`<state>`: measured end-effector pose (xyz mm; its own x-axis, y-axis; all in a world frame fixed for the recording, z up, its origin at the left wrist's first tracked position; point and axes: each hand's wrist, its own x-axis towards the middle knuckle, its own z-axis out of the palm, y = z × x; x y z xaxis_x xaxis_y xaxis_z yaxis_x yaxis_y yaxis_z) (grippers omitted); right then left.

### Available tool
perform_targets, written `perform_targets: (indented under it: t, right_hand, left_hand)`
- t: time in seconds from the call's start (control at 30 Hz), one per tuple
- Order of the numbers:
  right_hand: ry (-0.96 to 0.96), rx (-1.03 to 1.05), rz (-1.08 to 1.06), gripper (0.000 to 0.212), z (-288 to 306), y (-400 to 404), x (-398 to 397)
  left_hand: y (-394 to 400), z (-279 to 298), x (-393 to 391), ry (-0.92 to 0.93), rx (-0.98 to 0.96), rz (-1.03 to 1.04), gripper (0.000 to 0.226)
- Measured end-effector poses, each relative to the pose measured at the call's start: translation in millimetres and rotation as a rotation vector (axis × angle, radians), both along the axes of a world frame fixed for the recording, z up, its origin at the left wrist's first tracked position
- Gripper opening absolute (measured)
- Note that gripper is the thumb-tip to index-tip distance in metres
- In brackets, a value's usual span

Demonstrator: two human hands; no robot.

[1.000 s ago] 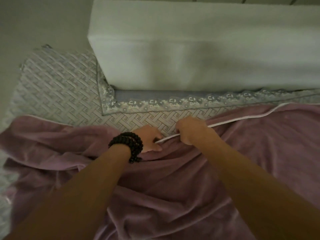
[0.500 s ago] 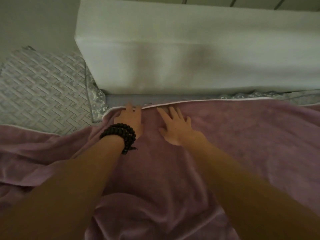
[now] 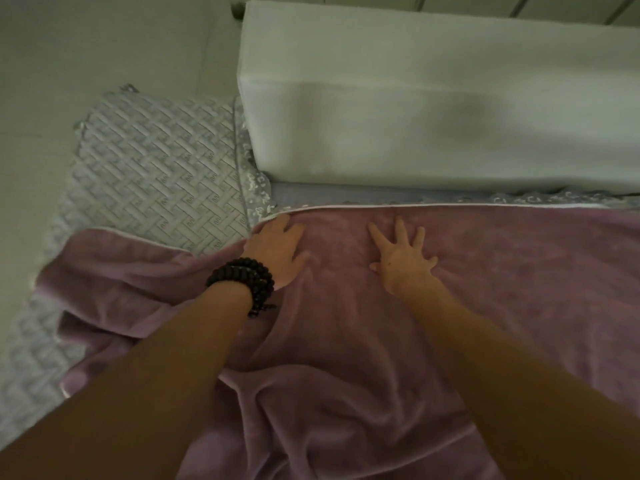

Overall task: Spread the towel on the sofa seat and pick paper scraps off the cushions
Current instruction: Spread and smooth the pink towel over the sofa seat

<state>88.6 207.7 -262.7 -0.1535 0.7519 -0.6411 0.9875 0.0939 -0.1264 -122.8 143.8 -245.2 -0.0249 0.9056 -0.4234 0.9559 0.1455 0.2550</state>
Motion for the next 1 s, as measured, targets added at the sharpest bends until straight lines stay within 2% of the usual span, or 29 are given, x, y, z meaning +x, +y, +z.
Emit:
perform_targets:
  t: [0.1,0.17,0.23,0.3,0.37,0.47,0.53,0.67,0.77,0.8,0.9,0.93,1.0]
  right_hand:
    - [-0.002,0.016,0.012,0.073,5,-4,0]
    - [-0.014,0.022,-0.053,0.073,14,-11,-7]
    - [-0.006,0.114,-0.104,0.067,30,-27,-28]
    - [0.102,0.192,-0.067,0.054,43,-47,-62]
    - [0.281,0.263,0.061,0.039,52,-71,-107]
    - [0.537,0.305,0.264,0.028,63,-97,-170]
    - [0.612,0.317,0.317,0.027,65,-107,-213]
    - [0.623,0.269,0.287,0.027,51,-104,-278]
    - [0.501,0.176,0.209,0.029,29,-102,-308]
    - [0.435,0.158,0.203,0.032,23,-104,-314]
    - [0.325,0.224,0.217,0.025,12,-110,-328]
    - [0.328,0.252,0.219,0.020,12,-110,-331]
    - [0.424,0.319,0.181,0.015,15,-106,-343]
  left_hand:
    - [-23,15,-28,-0.047,0.139,0.074,0.030]
    - [-39,26,-51,0.024,0.089,0.115,0.024]
    - [-58,38,-78,0.110,0.027,0.179,0.025]
    - [-75,45,-102,0.146,-0.039,0.248,0.027]
    - [-89,54,-128,0.154,-0.067,0.285,0.030]
    - [-97,63,-163,0.220,-0.006,0.308,0.029]
    - [-102,59,-191,0.286,0.069,0.286,0.024]
    - [-103,31,-240,0.214,0.118,0.342,0.027]
    - [-104,4,-266,0.118,0.052,0.328,0.059]
    - [-104,-3,-271,0.115,0.026,0.302,0.060]
    - [-103,-20,-277,0.109,0.094,0.271,0.035]
    - [-100,-20,-277,0.093,0.143,0.290,0.024]
    - [-93,-13,-284,0.085,0.247,0.339,0.018]
